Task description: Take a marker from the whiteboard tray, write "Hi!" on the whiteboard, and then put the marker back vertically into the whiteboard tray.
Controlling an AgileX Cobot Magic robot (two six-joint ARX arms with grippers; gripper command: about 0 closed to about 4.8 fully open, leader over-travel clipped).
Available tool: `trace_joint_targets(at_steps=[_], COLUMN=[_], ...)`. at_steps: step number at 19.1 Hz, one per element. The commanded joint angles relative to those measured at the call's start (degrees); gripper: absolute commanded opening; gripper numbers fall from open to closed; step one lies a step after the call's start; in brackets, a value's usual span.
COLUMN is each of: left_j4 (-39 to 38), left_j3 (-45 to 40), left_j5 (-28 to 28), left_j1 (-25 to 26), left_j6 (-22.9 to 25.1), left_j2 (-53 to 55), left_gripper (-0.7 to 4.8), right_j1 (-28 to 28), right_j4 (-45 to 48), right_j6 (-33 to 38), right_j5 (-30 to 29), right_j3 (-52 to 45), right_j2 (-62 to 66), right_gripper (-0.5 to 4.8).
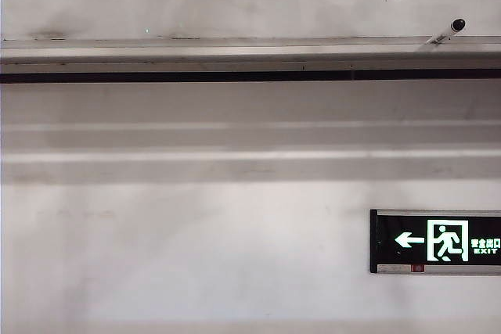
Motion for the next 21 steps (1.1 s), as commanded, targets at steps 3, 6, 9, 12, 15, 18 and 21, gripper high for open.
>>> trace_joint_targets(at_steps=[3, 6, 9, 12, 15, 18, 21], left_j4=[0.44, -0.90, -6.58, -10.23, -12.31, -12.52, -9.53], left_j3=[0.35, 0.35, 0.35, 0.35, 0.35, 0.35, 0.35], left_j5=[-18.49, -24.15, -39.74, -46.29, -51.19, -46.07, -32.63], left_j1=[-0.04, -0.04, -0.02, 0.04, 0.02, 0.02, 0.02], left_j6=[-0.52, -0.50, -7.34, -11.91, -12.39, -12.81, -7.13], left_j2=[-0.15, -0.15, -0.15, -0.17, -0.17, -0.17, -0.15], left_gripper=[-0.06, -0.06, -0.06, -0.06, -0.06, -0.06, -0.06], right_j1=[0.00, 0.00, 0.00, 0.00, 0.00, 0.00, 0.00], right_j4=[1.18, 1.20, 1.18, 1.09, 0.98, 0.92, 0.92], right_j6=[0.02, 0.00, 0.02, 0.02, 0.02, 0.02, 0.02], right_j5=[0.11, 0.11, 0.11, 0.11, 0.11, 0.09, 0.11], right_j3=[0.39, 0.39, 0.39, 0.39, 0.39, 0.39, 0.39], right_j2=[-0.09, -0.07, -0.09, -0.09, -0.07, -0.07, -0.07], right_gripper=[-0.06, -0.06, -0.06, -0.06, -0.06, -0.06, -0.06])
